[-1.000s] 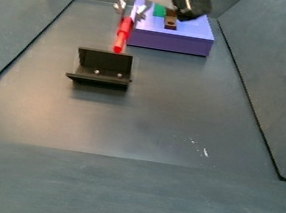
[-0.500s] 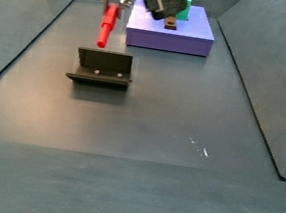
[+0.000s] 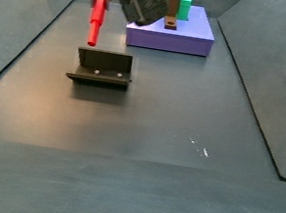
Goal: Pick up the red object. Move up. Place the red object on the fixture. Regrasp the red object. Move to above the board. Insert the red object.
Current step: Place the red object on the fixture.
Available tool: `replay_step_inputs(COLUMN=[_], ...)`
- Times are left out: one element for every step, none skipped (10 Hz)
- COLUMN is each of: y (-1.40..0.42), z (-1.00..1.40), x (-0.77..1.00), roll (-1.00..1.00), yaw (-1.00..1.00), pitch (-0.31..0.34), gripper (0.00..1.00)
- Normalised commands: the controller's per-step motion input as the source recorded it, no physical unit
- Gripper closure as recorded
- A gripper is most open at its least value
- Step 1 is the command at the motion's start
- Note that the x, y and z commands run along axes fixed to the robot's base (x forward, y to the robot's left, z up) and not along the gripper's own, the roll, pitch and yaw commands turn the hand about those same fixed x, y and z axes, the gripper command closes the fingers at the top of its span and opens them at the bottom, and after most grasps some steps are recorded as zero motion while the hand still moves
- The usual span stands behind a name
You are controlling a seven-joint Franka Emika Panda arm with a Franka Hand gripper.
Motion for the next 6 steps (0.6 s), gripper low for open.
replay_step_inputs(y=[0.16,0.09,0.00,0.04,0.00,0.00], z=[-0.31,-0.51,-0.58,-0.50,-0.20,-0.09], x=[0.00,-0.15,-0.19,-0.11,-0.02,-0.06], roll=[-0.85,-0.62,-0.40,-0.56,-0.18,0.04], yaw=[-0.03,-0.09,-0.13,-0.14,0.00,0.00], pitch=[0.000,-0.249,-0.366,-0.366,-0.137,-0.040], gripper=[1.00,1.00,1.00,1.00,1.00,1.00])
